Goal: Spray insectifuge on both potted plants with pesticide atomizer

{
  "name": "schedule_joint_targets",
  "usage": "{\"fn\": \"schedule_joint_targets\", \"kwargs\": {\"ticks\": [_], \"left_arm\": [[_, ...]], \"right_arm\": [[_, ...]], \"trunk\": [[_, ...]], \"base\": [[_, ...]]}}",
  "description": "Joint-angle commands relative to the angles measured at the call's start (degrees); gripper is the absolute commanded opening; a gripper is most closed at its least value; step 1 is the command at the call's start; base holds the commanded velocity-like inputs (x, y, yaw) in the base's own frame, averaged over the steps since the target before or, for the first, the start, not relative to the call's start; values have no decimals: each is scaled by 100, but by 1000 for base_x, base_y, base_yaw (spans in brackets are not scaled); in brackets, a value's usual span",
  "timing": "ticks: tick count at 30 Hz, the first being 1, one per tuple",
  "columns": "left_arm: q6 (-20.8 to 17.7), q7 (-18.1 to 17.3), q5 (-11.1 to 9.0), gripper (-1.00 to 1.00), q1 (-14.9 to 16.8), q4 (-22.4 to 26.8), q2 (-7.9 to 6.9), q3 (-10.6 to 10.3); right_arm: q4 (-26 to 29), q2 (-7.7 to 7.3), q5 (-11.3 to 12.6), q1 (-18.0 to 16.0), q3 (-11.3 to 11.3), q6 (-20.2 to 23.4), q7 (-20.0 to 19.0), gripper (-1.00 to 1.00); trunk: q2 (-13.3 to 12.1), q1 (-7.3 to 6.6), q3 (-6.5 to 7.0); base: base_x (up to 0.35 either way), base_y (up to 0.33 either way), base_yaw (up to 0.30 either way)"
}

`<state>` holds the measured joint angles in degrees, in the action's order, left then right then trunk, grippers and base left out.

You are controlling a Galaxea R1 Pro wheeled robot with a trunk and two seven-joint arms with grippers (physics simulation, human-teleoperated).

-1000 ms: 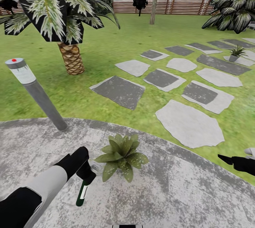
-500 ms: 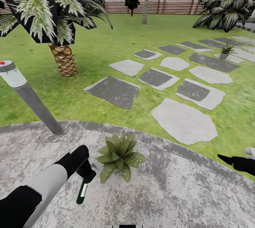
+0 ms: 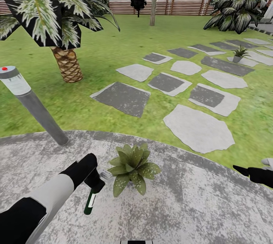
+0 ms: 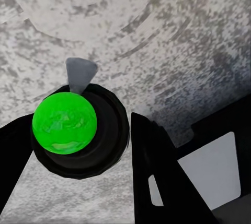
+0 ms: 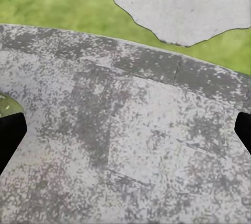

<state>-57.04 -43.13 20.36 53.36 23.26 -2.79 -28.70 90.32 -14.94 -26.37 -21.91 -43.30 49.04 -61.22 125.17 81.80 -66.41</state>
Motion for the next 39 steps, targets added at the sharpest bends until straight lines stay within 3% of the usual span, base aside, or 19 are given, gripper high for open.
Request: {"fn": "schedule_joint_targets", "kwargs": {"ticks": [1, 9, 21, 31, 39], "left_arm": [[-9, -60, 55, -100, 1, 12, -4, -16], [-24, -64, 56, -100, 40, 13, 24, -23], [-26, -73, 64, -100, 43, 12, 21, -21], [-26, -73, 64, -100, 43, 12, 32, -21], [-26, -73, 64, -100, 43, 12, 33, -26]], "right_arm": [[5, 0, -52, -6, -6, 27, -58, 100], [4, 1, -53, -6, -12, 27, -57, 100], [10, 0, -52, -6, -12, 27, -49, 100], [7, 0, -52, -6, -12, 27, -51, 100], [5, 0, -52, -6, -13, 27, -52, 100]], "trunk": [[2, -1, -4], [2, -1, -4], [2, -1, -4], [2, -1, -4], [2, -1, -4]], "base": [[0, 4, 0], [0, 52, -149], [0, 275, -95], [0, 282, -246], [0, 43, -266]]}}
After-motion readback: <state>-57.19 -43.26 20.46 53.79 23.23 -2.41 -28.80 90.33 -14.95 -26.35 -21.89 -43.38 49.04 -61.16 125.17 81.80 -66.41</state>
